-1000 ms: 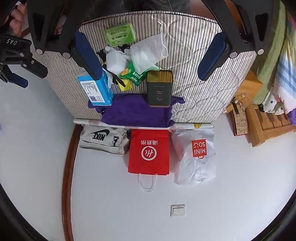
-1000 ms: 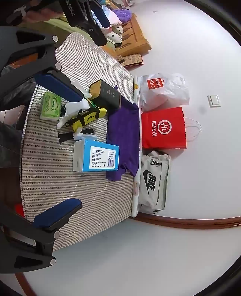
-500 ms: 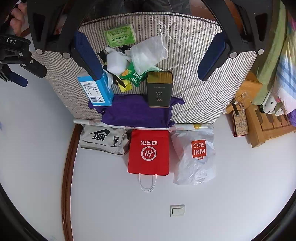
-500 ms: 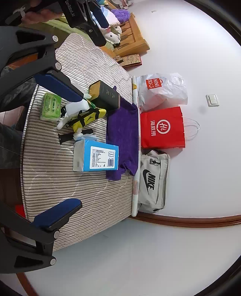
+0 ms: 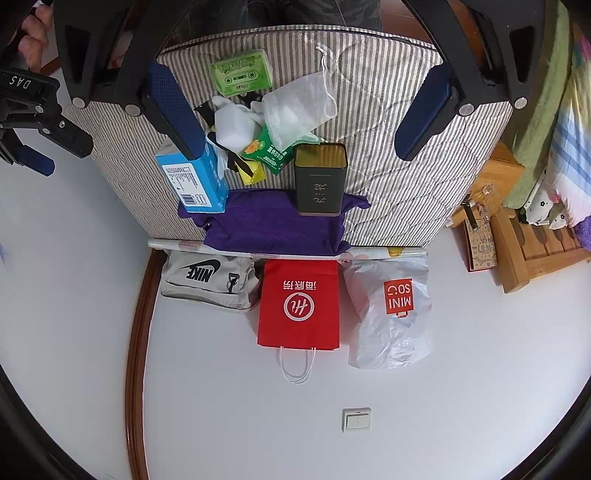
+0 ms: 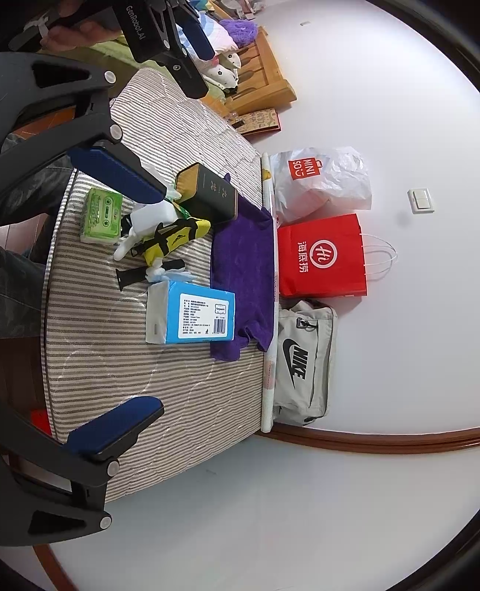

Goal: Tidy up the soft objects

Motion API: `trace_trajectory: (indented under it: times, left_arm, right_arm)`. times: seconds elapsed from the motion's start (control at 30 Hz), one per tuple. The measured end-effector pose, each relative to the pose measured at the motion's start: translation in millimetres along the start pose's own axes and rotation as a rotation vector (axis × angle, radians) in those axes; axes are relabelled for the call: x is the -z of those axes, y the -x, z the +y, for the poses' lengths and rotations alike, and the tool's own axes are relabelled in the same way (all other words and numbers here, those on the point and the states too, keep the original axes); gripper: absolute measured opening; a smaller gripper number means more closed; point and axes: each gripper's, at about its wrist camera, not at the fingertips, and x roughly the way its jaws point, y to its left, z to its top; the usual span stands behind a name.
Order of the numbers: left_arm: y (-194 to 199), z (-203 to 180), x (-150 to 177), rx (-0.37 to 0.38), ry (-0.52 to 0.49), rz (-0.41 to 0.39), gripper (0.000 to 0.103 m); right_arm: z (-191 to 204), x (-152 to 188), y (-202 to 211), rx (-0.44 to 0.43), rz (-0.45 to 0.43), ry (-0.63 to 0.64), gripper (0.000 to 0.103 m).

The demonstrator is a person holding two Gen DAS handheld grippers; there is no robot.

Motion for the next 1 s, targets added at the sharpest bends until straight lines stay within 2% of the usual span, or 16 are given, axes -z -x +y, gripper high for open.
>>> trace_trajectory:
  times: [1.0]
  left_arm:
    - [4, -10, 1, -0.007, -0.019, 0.004, 0.103]
  right_arm:
    - [2, 2, 2, -0.008, -0.002, -0.002, 0.103]
